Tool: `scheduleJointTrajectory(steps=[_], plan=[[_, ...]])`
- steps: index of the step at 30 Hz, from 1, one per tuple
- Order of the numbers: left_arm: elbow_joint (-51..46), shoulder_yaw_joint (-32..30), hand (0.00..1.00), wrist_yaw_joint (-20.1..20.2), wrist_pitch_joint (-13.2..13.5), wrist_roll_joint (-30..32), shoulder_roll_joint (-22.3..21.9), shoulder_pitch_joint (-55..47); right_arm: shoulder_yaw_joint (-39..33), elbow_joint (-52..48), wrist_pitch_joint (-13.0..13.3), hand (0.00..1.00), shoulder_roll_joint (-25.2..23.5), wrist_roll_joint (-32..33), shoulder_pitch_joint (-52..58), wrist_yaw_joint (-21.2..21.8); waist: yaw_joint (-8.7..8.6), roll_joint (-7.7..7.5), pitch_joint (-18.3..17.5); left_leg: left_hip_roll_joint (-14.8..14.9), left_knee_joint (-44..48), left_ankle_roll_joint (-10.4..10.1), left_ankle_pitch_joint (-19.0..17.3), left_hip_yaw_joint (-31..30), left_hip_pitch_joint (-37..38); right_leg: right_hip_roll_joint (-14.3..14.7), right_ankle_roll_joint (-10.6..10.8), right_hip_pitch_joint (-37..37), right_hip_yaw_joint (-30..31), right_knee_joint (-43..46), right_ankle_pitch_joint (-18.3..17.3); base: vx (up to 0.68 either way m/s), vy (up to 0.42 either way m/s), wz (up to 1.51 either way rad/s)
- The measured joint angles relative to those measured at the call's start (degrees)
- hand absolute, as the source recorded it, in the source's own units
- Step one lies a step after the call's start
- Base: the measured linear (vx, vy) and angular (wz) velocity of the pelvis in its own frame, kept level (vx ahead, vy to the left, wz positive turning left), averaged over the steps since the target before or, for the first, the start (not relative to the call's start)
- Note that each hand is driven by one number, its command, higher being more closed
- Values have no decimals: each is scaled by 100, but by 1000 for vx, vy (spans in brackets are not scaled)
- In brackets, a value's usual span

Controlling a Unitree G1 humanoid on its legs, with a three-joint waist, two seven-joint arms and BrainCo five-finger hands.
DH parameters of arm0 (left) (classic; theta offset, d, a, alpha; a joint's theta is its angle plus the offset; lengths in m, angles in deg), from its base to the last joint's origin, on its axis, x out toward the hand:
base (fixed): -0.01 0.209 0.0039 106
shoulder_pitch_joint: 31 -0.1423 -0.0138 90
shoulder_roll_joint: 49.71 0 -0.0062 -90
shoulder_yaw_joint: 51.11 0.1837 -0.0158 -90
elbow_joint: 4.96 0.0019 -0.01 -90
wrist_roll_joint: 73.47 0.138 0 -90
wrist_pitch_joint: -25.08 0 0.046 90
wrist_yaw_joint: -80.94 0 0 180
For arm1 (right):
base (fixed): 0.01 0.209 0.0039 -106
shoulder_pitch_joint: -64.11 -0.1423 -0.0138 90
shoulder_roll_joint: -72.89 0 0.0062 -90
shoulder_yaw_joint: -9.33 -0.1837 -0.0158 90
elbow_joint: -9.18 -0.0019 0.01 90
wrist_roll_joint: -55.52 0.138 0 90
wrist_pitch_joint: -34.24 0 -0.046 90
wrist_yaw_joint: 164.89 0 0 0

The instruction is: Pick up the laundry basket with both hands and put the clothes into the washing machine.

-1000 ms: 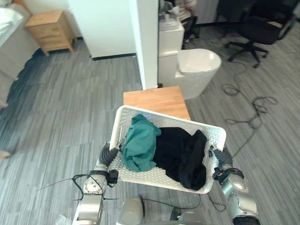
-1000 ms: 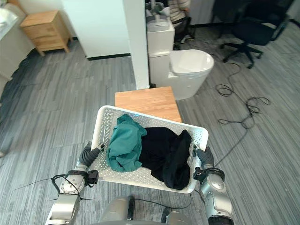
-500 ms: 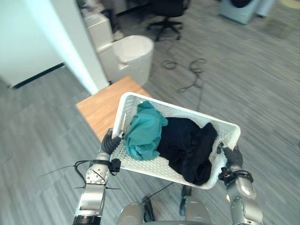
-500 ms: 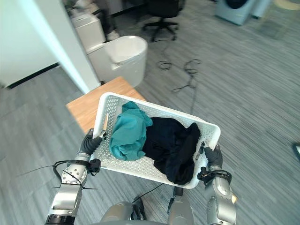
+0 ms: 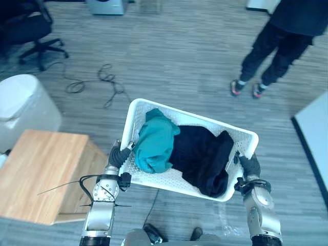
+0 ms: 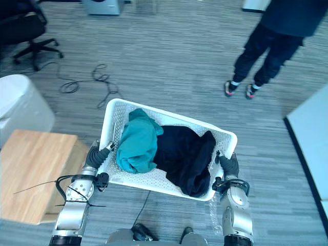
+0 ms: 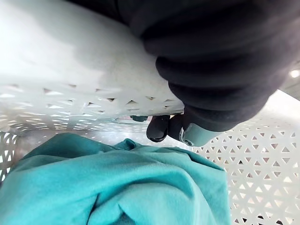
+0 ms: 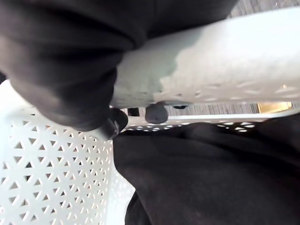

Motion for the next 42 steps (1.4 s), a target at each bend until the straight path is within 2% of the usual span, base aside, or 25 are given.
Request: scheduleJointTrajectory(steps=[2, 3, 4, 5, 6, 8, 10, 14, 21, 23, 24, 26, 27, 28, 29, 30, 31, 33, 35, 36, 37, 38, 40, 41, 42], plan=[[13, -93, 100, -20, -4, 0, -41, -98, 119, 68, -24, 100, 14, -81, -54, -31, -1, 1, 3, 106, 400, 10, 6, -1075, -103, 163, -34, 105, 310, -30, 20, -29, -136, -86], [20, -199, 100, -100, -2, -3, -64, -222, 257, 160, -29, 100, 6, -95, -117, -49, 93, -7, 8, -10, 880, -56, -48, -2535, -384, 207, -68, 243, 636, -53, 41, -29, -79, -103], [20, -199, 100, -113, 1, -3, -84, -234, 284, 181, -18, 100, 30, -94, -123, -77, 167, -43, 15, -237, 776, -261, -147, -3225, -451, 162, -68, 246, 736, -49, 41, -33, 48, -117], [23, -160, 100, -142, 18, -4, -114, -244, 288, 208, 7, 100, 74, -95, -147, -122, 208, 76, -48, -625, 341, -497, -43, -4267, -505, 198, -65, 224, 850, -50, 44, 5, 160, -75], [23, -150, 100, -167, 19, -4, -131, -273, 307, 231, 13, 100, 83, -94, -115, -123, 189, 156, -146, -686, 3, -675, -38, -4562, -367, 287, -34, 187, 957, -89, 61, 29, 158, -51], [30, -180, 100, -172, 18, -3, -123, -294, 312, 225, 16, 100, 18, -95, -105, -133, 103, 55, -189, -811, -372, -745, 14, -4540, -240, 211, 41, 157, 983, -172, 120, 51, 92, -11], [31, -160, 100, -176, 18, -3, -115, -359, 336, 227, 17, 100, 31, -95, -46, -129, 132, -61, -236, -937, -616, -686, 118, -4406, -150, 62, 59, 90, 1095, -203, 160, 11, 97, -14], [30, -107, 100, -204, 18, -4, -56, -435, 395, 229, 10, 100, 25, -95, 14, -123, 125, -68, -283, -1106, -801, -627, 230, -4434, -117, -74, 91, 96, 1093, -265, 182, 8, 71, 6], [27, -55, 100, -247, 17, -30, -41, -449, 422, 230, 3, 100, 46, -95, -7, -202, 127, -59, -306, -1117, -948, -649, 355, -4472, -32, -70, 81, 137, 1064, -252, 169, -9, -11, 5], [28, -48, 100, -247, 16, -30, -29, -443, 430, 230, 3, 100, 37, -95, 1, -237, 100, -63, -304, -1038, -475, -680, 336, -4513, -267, -30, -18, 158, 986, -200, 86, -35, -49, 17], [29, -45, 100, -247, 11, -30, -26, -444, 443, 231, 4, 100, 41, -95, 6, -258, 110, -32, -272, -907, 269, -726, 299, -4528, -565, 42, -125, 219, 967, -123, -52, -56, -87, 10], [29, -56, 100, -250, 2, -40, -30, -474, 499, 227, 4, 100, 83, -94, 1, -292, 161, 164, -132, -539, 1796, -656, 342, -4560, -1015, 274, -162, 428, 1008, 98, -287, -76, -49, -12], [29, -87, 100, -269, -2, -101, -27, -562, 585, 228, -6, 100, 117, -94, 14, -337, 209, 305, -100, -307, 2465, -450, 495, -4587, -1149, 410, -209, 551, 1120, 264, -512, -51, -4, -37], [29, -118, 100, -323, -4, -135, -33, -620, 621, 218, -8, 100, 123, -95, 17, -370, 240, 361, -129, -251, 2698, -406, 767, -4595, -1245, 458, -268, 590, 1277, 228, -558, -30, -19, -35], [26, -131, 100, -347, -3, -156, -39, -618, 626, 188, -8, 100, 128, -96, 15, -380, 246, 337, -164, -236, 2760, -410, 952, -4575, -1342, 464, -282, 591, 1343, 132, -564, 51, -50, -27], [12, -204, 100, -352, 23, -225, -39, -593, 633, 80, -8, 100, 122, -116, -26, -396, 254, 257, -188, -200, 2962, -397, 1399, -4490, -1681, 460, -315, 612, 1463, -167, -549, 107, -34, -15], [14, -209, 100, -352, 42, -267, -65, -551, 642, 0, -14, 100, 140, -146, -90, -419, 274, 245, -108, -240, 2982, -451, 1203, -4359, -1894, 394, -320, 612, 1572, -242, -545, 132, -14, -6], [19, -185, 100, -345, 32, -271, -132, -527, 632, 7, -61, 100, 190, -146, -105, -487, 177, 117, 8, -555, 2110, -520, 677, -4114, -1849, 165, -352, 588, 1604, -127, -526, 125, 26, 22], [16, -183, 100, -338, 22, -270, -257, -540, 630, 7, -77, 100, 320, -146, -168, -487, 179, 206, -14, -813, 437, -799, 764, -3902, -1814, 40, -325, 578, 1651, 1, -622, 202, 103, 11], [3, -201, 100, -348, 26, -271, -305, -540, 635, 10, -82, 100, 356, -154, -240, -487, 282, 300, -21, -796, -306, -997, 897, -3832, -1746, 45, -251, 570, 1734, 59, -734, 327, 221, -37], [-4, -243, 100, -354, 28, -270, -352, -546, 671, 11, -95, 100, 403, -186, -294, -482, 405, 395, -55, -768, -785, -1012, 1014, -3836, -1710, 55, -161, 578, 1852, 190, -943, 333, 246, -49], [-6, -263, 100, -356, 27, -270, -339, -556, 693, 18, -104, 100, 373, -199, -297, -483, 451, 350, -59, -826, -606, -870, 1162, -3819, -1697, -27, -168, 578, 1937, 317, -1101, 378, 287, -50], [-101, -355, 100, -365, 36, -271, -292, -849, 821, 36, -137, 100, 262, -334, -250, -448, 433, 3, -317, -1221, -183, -407, 891, -3759, -1703, -382, -55, 477, 2149, 1043, -1548, 496, 225, -20], [-103, -407, 100, -366, 37, -268, -276, -863, 826, 84, -132, 100, 119, -385, -240, -386, 408, -233, -332, -1463, 350, -11, 396, -3696, -1698, -601, 829, -305, 2277, 3370, -1502, 586, 174, 11], [-102, -406, 100, -360, 35, -267, -261, -866, 808, 126, -132, 100, 98, -397, -249, -371, 416, -278, -324, -1512, 415, 20, 300, -3662, -1655, -672, 1076, -441, 2332, 3724, -1383, 700, 247, 25]])
